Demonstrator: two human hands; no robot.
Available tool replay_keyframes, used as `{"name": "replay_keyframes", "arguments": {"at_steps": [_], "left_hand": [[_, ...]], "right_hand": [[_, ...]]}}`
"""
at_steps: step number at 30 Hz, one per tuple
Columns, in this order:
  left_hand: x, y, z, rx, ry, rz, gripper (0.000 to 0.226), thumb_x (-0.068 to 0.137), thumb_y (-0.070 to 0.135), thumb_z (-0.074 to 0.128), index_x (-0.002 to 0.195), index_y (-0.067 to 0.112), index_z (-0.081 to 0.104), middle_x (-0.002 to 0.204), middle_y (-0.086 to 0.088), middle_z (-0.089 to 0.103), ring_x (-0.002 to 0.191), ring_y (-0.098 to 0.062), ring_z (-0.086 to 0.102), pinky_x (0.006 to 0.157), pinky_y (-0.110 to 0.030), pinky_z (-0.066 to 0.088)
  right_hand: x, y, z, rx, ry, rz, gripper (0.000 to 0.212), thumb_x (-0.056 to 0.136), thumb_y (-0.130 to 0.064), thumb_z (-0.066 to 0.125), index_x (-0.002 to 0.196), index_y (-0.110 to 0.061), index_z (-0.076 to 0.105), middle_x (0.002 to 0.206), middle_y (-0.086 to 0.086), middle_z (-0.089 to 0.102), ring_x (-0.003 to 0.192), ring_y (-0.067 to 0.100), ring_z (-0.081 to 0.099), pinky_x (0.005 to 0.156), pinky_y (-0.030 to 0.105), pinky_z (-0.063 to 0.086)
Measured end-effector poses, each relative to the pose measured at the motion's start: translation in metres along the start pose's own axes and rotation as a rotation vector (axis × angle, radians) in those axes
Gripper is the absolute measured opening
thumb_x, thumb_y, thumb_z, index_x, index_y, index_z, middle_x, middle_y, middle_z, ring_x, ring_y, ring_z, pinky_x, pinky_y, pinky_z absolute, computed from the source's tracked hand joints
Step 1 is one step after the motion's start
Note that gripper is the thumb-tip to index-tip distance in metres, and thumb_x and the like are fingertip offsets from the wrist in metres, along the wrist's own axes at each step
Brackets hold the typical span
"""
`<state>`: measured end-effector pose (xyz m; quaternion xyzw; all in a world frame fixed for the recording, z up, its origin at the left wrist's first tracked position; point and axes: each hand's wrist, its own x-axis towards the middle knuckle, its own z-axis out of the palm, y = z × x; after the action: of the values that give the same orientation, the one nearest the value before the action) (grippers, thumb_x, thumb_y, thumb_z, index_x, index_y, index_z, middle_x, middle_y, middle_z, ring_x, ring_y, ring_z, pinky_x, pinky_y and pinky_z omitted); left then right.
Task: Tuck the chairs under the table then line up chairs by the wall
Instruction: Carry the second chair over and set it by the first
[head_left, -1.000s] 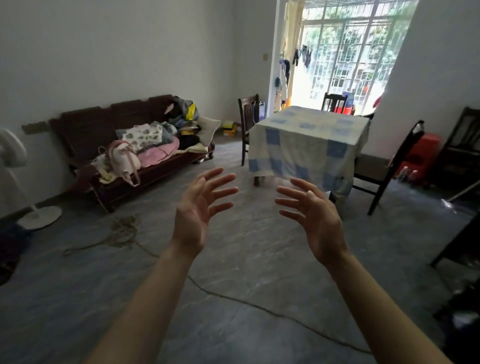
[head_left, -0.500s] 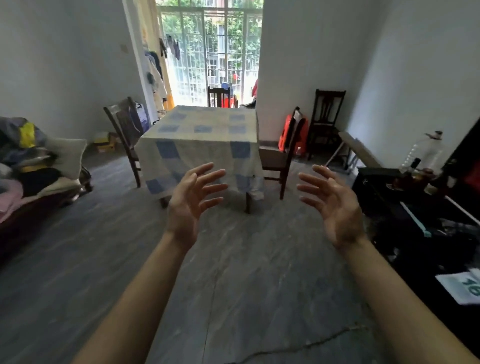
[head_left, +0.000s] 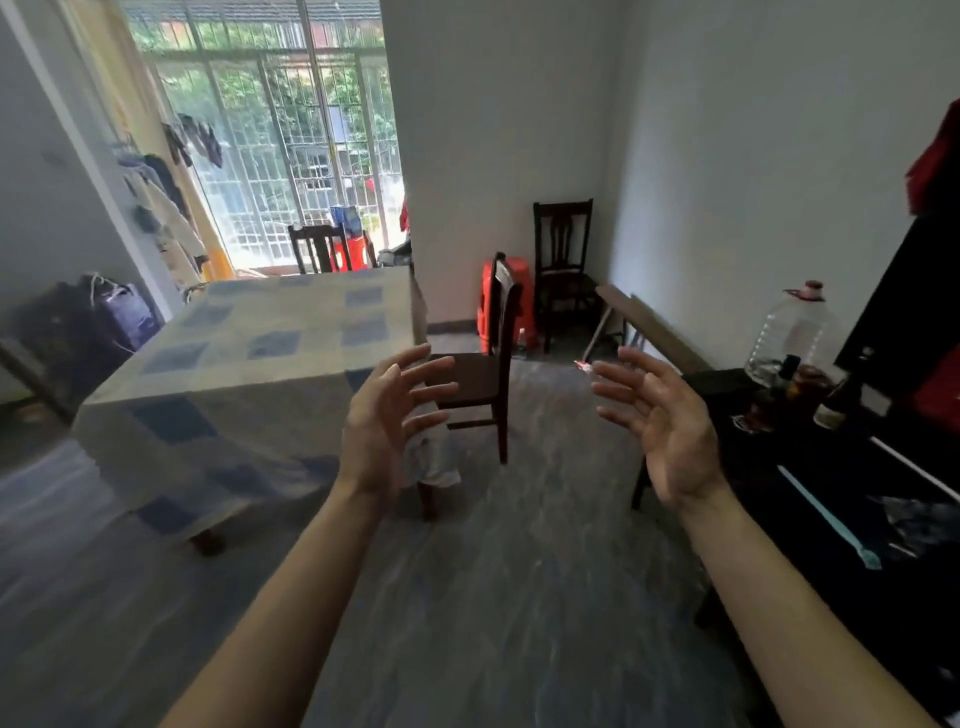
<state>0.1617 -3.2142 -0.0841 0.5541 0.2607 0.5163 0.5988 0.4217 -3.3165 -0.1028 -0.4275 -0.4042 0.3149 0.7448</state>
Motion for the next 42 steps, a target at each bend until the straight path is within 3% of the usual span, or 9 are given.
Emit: {"name": "replay_keyframes", "arguments": {"at_steps": [8,18,25,30,35,39,42], "left_hand": [[0.202,-0.079,0.02,-0.054,-0.024,0.001,0.046,0.092,0.04,0.042,0.126,0.018,0.065,0.121,-0.007,0.076,0.105,-0.026,0.073,0.078,-0.035,0.055],[0.499,-0.188,0.05,-0.141,-0.04,-0.066,0.044,0.092,0.04,0.044,0.124,0.019,0.066,0.126,-0.011,0.074,0.112,-0.034,0.07,0.086,-0.043,0.052],[0.658,-0.268,0.089,-0.124,-0.072,-0.094,0.048,0.09,0.037,0.049,0.129,0.012,0.064,0.123,-0.012,0.075,0.107,-0.031,0.072,0.076,-0.031,0.059],[0.765,-0.333,0.117,-0.082,0.009,-0.094,0.045,0.089,0.04,0.053,0.125,0.016,0.066,0.122,-0.01,0.076,0.107,-0.031,0.073,0.08,-0.035,0.059],[0.865,-0.389,0.146,-0.001,0.132,-0.099,0.036,0.095,0.034,0.05,0.122,0.02,0.068,0.119,-0.009,0.077,0.107,-0.032,0.072,0.086,-0.043,0.054],[0.923,-0.422,0.154,0.067,0.266,-0.099,0.035,0.097,0.037,0.051,0.123,0.024,0.069,0.121,-0.005,0.076,0.108,-0.028,0.074,0.084,-0.039,0.054],[0.95,-0.441,0.152,0.101,0.337,-0.097,0.035,0.096,0.039,0.051,0.123,0.025,0.069,0.122,-0.004,0.076,0.108,-0.026,0.074,0.084,-0.038,0.053]], "right_hand": [[0.189,0.069,-0.031,-0.096,0.028,-0.017,0.037,0.098,-0.031,0.049,0.129,-0.018,0.066,0.127,0.015,0.072,0.115,0.033,0.069,0.087,0.037,0.056],[0.449,0.155,-0.053,-0.167,0.074,0.003,0.037,0.099,-0.027,0.046,0.129,-0.014,0.065,0.126,0.017,0.072,0.114,0.034,0.069,0.088,0.039,0.055],[0.617,0.211,-0.097,-0.177,0.112,0.035,0.035,0.099,-0.028,0.047,0.126,-0.019,0.068,0.126,0.015,0.073,0.111,0.033,0.07,0.087,0.039,0.055],[0.747,0.272,-0.138,-0.176,0.054,0.09,0.038,0.098,-0.032,0.049,0.128,-0.017,0.065,0.126,0.012,0.073,0.113,0.032,0.07,0.093,0.046,0.056],[0.885,0.332,-0.171,-0.15,-0.075,0.176,0.035,0.098,-0.03,0.046,0.126,-0.019,0.064,0.122,0.008,0.076,0.109,0.025,0.072,0.086,0.035,0.059],[0.99,0.378,-0.18,-0.204,-0.206,0.256,0.032,0.107,-0.021,0.041,0.129,-0.017,0.063,0.124,0.01,0.075,0.107,0.024,0.072,0.086,0.036,0.057],[1.045,0.41,-0.177,-0.209,-0.273,0.287,0.032,0.105,-0.026,0.045,0.129,-0.019,0.065,0.123,0.008,0.075,0.11,0.027,0.072,0.086,0.035,0.059]]}}
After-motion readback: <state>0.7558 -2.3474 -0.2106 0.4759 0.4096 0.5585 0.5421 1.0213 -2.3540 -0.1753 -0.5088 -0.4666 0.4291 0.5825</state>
